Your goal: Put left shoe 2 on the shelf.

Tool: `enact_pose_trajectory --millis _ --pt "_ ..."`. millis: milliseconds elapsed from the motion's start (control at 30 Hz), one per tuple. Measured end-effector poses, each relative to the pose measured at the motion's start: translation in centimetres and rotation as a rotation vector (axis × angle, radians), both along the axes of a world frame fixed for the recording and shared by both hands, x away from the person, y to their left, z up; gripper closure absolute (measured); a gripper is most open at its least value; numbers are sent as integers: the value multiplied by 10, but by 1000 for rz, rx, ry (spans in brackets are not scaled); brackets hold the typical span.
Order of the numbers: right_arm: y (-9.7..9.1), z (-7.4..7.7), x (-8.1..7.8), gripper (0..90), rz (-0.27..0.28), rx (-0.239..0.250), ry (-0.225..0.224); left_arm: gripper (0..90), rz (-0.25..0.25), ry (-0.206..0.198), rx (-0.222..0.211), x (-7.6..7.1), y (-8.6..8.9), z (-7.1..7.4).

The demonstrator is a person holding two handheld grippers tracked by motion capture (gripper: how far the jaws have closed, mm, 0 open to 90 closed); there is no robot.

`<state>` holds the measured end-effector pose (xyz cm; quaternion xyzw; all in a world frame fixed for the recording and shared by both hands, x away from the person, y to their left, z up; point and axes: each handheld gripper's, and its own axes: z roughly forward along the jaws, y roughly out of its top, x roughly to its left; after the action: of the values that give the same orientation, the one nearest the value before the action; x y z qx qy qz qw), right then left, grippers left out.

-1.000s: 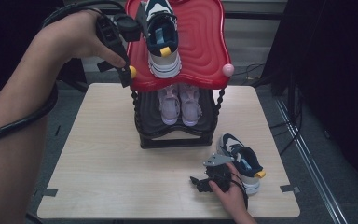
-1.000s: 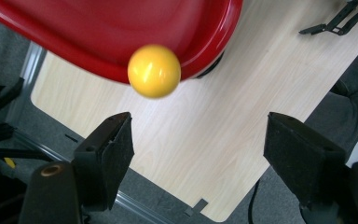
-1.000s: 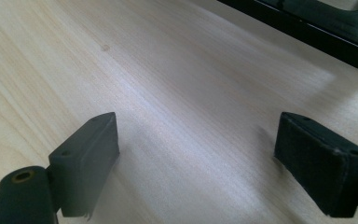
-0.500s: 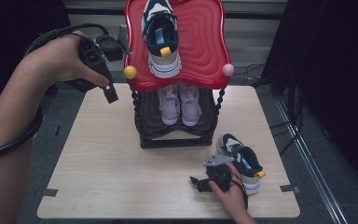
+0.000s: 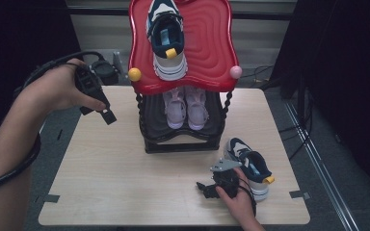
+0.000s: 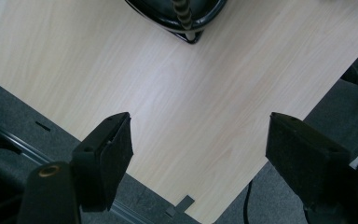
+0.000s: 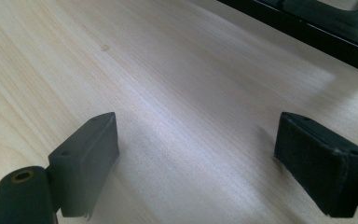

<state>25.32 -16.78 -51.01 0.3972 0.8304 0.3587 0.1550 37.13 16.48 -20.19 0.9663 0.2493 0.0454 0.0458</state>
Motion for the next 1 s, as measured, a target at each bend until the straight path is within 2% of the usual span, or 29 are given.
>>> enact_pose_trajectory --millis 333,533,733,800,933,967,1000 --pt "0 0 0 132 -3 2 0 213 3 18 -25 -4 6 -37" --pt "0 0 0 131 -3 4 -1 223 -6 12 -43 -6 7 -56" --pt "0 0 0 131 -3 4 0 223 -10 35 -49 -5 6 -79" --pt "0 0 0 132 -3 4 -1 224 1 36 -63 -6 5 -86" --pt "0 0 0 131 -3 4 0 225 0 43 -58 -7 3 -96" --pt "0 0 0 131 -1 3 -3 223 -26 47 -46 -5 4 -97" --pt "0 0 0 132 -2 6 0 223 -5 47 -67 -6 3 -101"
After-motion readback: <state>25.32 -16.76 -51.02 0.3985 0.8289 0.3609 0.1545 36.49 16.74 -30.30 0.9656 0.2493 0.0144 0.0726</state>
